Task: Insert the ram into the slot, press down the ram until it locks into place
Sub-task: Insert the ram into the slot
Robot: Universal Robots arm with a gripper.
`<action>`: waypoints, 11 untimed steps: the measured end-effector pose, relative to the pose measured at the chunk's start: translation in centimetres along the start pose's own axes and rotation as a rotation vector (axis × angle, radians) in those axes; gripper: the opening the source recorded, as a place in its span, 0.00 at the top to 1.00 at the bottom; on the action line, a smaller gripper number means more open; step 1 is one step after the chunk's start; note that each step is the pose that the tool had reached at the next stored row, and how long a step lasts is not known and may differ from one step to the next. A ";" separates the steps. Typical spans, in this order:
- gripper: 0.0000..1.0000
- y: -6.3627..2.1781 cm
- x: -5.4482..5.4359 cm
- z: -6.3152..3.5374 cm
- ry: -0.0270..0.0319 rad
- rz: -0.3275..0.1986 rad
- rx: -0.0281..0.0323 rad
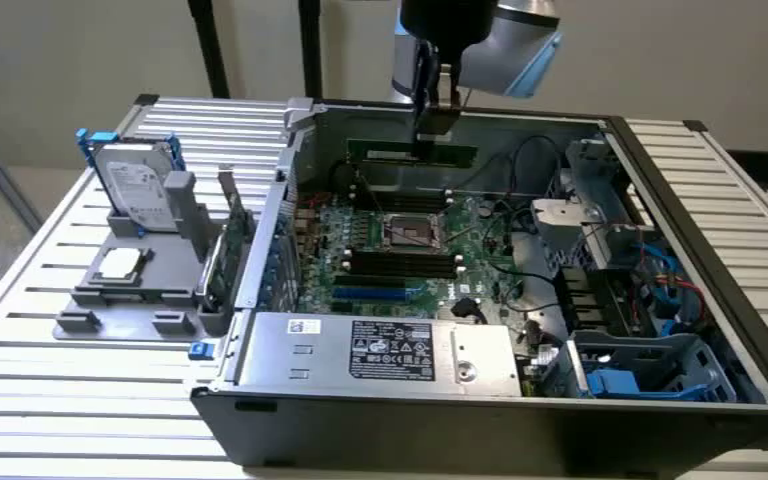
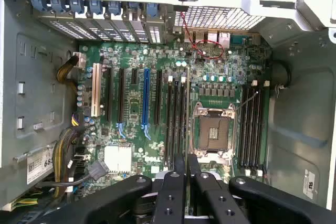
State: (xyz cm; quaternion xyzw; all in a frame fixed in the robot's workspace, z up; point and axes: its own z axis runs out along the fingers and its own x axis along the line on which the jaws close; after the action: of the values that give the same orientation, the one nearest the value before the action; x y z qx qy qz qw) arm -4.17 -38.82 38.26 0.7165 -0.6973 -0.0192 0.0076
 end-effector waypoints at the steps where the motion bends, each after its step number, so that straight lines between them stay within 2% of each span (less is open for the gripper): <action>1: 0.87 0.00 0.0 0.00 0.0001 0.000 0.0000; 11: 0.87 0.00 0.0 0.01 0.0001 0.000 0.0002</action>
State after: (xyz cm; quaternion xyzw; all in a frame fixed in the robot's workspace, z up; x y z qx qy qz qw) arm -4.17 -38.82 38.25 0.7165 -0.6973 -0.0191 0.0076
